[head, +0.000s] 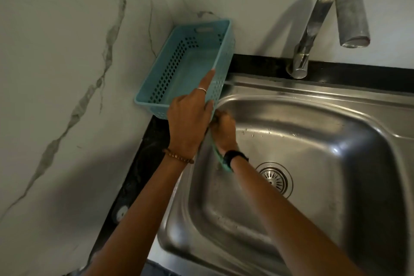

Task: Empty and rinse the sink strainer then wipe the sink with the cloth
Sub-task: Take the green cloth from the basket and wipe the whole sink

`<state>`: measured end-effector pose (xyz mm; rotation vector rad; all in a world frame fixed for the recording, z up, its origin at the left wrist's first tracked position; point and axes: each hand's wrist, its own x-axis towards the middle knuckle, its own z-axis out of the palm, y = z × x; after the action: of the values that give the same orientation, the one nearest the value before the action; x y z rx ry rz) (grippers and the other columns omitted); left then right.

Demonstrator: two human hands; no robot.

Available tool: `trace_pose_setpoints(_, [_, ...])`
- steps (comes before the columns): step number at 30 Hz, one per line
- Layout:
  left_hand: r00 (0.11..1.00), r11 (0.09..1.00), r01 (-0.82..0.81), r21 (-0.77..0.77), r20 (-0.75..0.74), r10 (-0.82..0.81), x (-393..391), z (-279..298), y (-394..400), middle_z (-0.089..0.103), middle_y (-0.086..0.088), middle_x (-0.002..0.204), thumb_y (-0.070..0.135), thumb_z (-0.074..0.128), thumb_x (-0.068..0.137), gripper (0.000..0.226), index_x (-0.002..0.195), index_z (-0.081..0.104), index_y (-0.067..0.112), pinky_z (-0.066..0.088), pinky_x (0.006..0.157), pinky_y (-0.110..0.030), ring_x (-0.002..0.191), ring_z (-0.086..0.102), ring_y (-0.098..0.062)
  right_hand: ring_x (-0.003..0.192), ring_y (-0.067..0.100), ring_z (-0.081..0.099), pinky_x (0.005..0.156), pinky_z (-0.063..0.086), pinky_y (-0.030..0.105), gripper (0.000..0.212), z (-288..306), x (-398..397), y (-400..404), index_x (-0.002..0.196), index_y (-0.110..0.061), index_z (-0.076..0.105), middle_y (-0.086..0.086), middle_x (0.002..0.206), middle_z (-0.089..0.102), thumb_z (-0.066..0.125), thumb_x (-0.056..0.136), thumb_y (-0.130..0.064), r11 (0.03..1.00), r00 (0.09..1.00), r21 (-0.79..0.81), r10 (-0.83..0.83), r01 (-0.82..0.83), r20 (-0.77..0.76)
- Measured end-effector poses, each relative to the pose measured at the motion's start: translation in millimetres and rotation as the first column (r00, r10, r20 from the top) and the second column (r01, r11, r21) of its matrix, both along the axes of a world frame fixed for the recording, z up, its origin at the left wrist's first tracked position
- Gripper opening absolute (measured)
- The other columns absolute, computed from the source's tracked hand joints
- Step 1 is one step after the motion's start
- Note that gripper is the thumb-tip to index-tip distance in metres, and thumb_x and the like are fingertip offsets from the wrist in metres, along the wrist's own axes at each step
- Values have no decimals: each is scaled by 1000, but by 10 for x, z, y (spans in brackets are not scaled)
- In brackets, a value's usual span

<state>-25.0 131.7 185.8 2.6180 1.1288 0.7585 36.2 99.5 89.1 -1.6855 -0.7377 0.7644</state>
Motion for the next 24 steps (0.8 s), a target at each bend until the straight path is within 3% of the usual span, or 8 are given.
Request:
trace_pose_setpoints(4, [997,999,27,32,-67,-25,-12,-70,-11,69,-15,78,11,65,81,62,138,41,16,53,62,-35,63,64,-30,104,33,56,84,49,41,28,30,497,370,114,-6,59,18,119,54,41,94,-13,971,902,-209,-19,120,431])
trace_pose_setpoints(6, [992,999,33,34,-125,-28,-19,-129,-32,67,-13,73,9,63,82,60,137,41,16,50,64,-33,62,63,-27,109,33,54,85,47,40,28,45,631,441,115,-7,60,16,123,51,40,95,-13,950,851,-251,-28,186,524])
trace_pose_setpoints(9, [978,1000,0,23,-207,4,-24,-206,-60,71,-11,89,15,56,88,56,140,36,21,46,82,-36,75,64,-26,107,33,53,81,47,41,26,13,786,354,108,-3,61,16,122,51,40,94,-8,923,787,-282,-37,264,616])
trace_pose_setpoints(14, [982,999,5,48,-187,5,9,-276,-72,53,-7,137,11,53,88,54,139,38,18,36,103,-44,119,55,-25,106,36,54,84,47,44,26,-30,1119,-112,114,-3,59,19,120,51,46,92,-7,897,719,-210,-153,389,678])
trace_pose_setpoints(16, [973,987,22,161,-230,16,22,-295,-104,48,-8,141,8,57,86,54,137,41,16,31,108,-50,131,45,-28,106,36,54,84,47,43,25,-54,1261,-328,115,-2,58,19,121,52,48,92,-6,878,697,-170,-224,448,681])
trace_pose_setpoints(20, [966,940,178,290,-236,-109,113,-340,-202,48,-15,140,-2,72,72,66,133,48,8,25,107,-52,130,42,-35,104,33,55,83,46,38,22,-84,1467,-611,112,-5,60,16,120,52,50,92,-7,808,727,-167,-391,565,565])
trace_pose_setpoints(22, [952,937,261,230,-224,-210,208,-385,-293,47,-17,140,-6,70,70,65,131,49,5,22,108,-50,131,41,-36,105,34,55,87,46,37,24,-90,1424,-558,112,-5,60,17,119,53,48,91,-5,846,759,-168,-345,506,551])
trace_pose_setpoints(24, [930,941,333,57,-183,-319,326,-445,-383,41,-18,144,-4,63,77,61,134,44,4,19,112,-47,136,32,-33,107,34,56,91,45,39,24,-44,1269,-415,111,-5,60,19,119,56,48,91,-5,918,809,-120,-263,377,526])
